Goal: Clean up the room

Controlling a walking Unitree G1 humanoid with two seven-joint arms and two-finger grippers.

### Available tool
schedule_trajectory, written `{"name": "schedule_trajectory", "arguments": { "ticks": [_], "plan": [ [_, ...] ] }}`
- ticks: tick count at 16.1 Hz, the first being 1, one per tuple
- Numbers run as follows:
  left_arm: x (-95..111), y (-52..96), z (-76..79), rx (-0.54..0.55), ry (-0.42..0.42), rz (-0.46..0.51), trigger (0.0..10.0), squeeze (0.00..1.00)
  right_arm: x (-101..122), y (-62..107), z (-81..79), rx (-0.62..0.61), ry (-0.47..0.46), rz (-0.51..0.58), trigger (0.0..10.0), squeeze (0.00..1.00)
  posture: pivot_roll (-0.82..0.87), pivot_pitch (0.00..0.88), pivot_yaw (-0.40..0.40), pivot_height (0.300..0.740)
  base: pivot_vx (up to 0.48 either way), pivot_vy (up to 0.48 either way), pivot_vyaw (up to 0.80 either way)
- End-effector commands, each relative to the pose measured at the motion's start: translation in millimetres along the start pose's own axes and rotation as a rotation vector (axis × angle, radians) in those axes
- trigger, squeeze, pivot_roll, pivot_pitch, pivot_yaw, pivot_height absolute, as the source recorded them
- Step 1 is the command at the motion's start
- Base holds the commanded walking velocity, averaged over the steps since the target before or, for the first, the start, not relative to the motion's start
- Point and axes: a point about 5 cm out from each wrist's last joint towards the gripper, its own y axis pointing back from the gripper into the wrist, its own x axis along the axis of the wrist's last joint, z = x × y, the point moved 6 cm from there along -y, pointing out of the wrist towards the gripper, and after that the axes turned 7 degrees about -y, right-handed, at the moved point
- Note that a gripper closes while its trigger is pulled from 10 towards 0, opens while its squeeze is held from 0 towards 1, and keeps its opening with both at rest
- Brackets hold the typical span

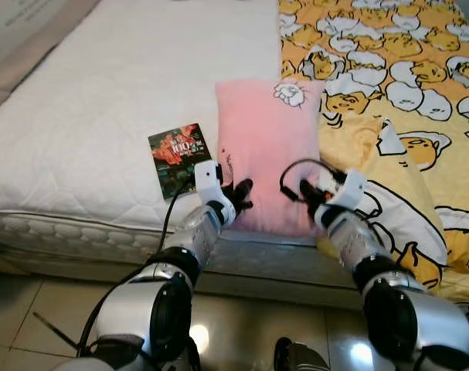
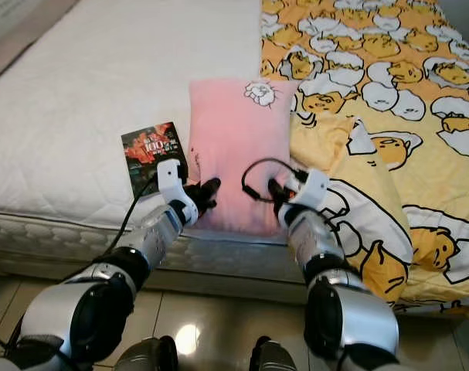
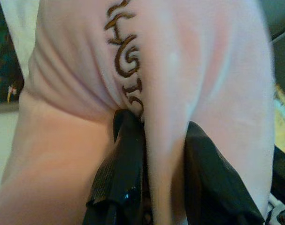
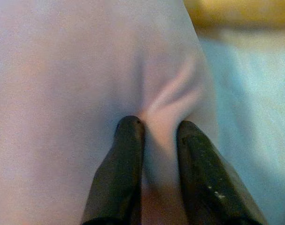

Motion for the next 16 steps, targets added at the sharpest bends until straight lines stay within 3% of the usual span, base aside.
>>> {"name": "schedule_trajectory", "arguments": {
  "ticks": [1, 4, 5, 6, 9, 10, 11, 12, 13, 14, 15, 16],
  "plan": [
    [9, -4.4, 8.5, -0.026, -0.003, 0.012, 0.0, 0.00, 23, -5.7, -17.1, 0.048, 0.060, 0.058, 0.0, 0.00, -0.08, 0.000, 0.003, 0.740, 0.000, 0.000, 0.00],
    [71, -10.2, 19.6, -0.072, -0.159, 0.165, 0.0, 0.00, 75, -10.1, -44.6, 0.111, 0.157, 0.192, 0.0, 0.00, -0.08, 0.000, 0.004, 0.740, 0.000, 0.000, 0.00],
    [83, -10.3, 22.1, -0.079, -0.192, 0.196, 0.0, 0.00, 84, -10.1, -50.8, 0.127, 0.168, 0.220, 0.0, 0.00, -0.08, 0.000, 0.007, 0.740, 0.000, 0.000, 0.00],
    [119, -8.6, 30.6, -0.097, -0.274, 0.293, 0.0, 0.00, 115, -8.0, -70.1, 0.169, 0.214, 0.312, 0.0, 0.00, -0.08, 0.000, 0.014, 0.740, 0.000, 0.000, 0.00],
    [165, -3.0, 47.3, -0.131, -0.400, 0.413, 0.0, 0.00, 158, 1.4, -101.0, 0.241, 0.333, 0.449, 0.0, 0.00, -0.07, 0.000, 0.012, 0.740, 0.000, 0.000, 0.00],
    [172, -2.0, 48.1, -0.123, -0.428, 0.424, 0.0, 0.00, 164, 3.5, -102.6, 0.225, 0.408, 0.471, 0.7, 0.00, -0.07, 0.000, 0.011, 0.740, 0.000, 0.000, 0.00],
    [173, -2.4, 41.2, -0.078, -0.441, 0.411, 6.7, 0.00, 165, 4.2, -96.1, 0.192, 0.439, 0.476, 10.0, 0.00, -0.06, 0.000, 0.010, 0.740, 0.000, 0.000, 0.00],
    [170, -2.7, 37.1, -0.058, -0.435, 0.402, 10.0, 0.00, 161, 3.6, -90.6, 0.181, 0.416, 0.467, 10.0, 0.00, -0.06, 0.000, 0.012, 0.740, 0.000, 0.000, 0.00],
    [166, -2.3, 29.4, -0.028, -0.417, 0.396, 10.0, 0.00, 157, 4.4, -77.8, 0.133, 0.427, 0.471, 10.0, 1.00, -0.06, 0.000, 0.014, 0.740, 0.000, 0.000, 0.00],
    [163, -1.3, 24.8, -0.006, -0.441, 0.395, 10.0, 1.00, 157, 8.0, -66.9, 0.066, 0.519, 0.501, 10.0, 1.00, -0.07, 0.000, 0.016, 0.740, 0.000, 0.000, 0.00],
    [158, -1.0, 21.6, 0.025, -0.537, 0.381, 10.0, 1.00, 160, 14.2, -57.8, -0.019, 0.712, 0.544, 10.0, 1.00, -0.07, 0.000, 0.018, 0.740, 0.000, 0.000, 0.00],
    [152, -0.7, 15.9, 0.064, -0.599, 0.364, 10.0, 1.00, 158, 16.7, -50.0, -0.041, 0.749, 0.546, 10.0, 1.00, -0.08, 0.000, 0.024, 0.740, 0.000, 0.000, 0.00]
  ]
}}
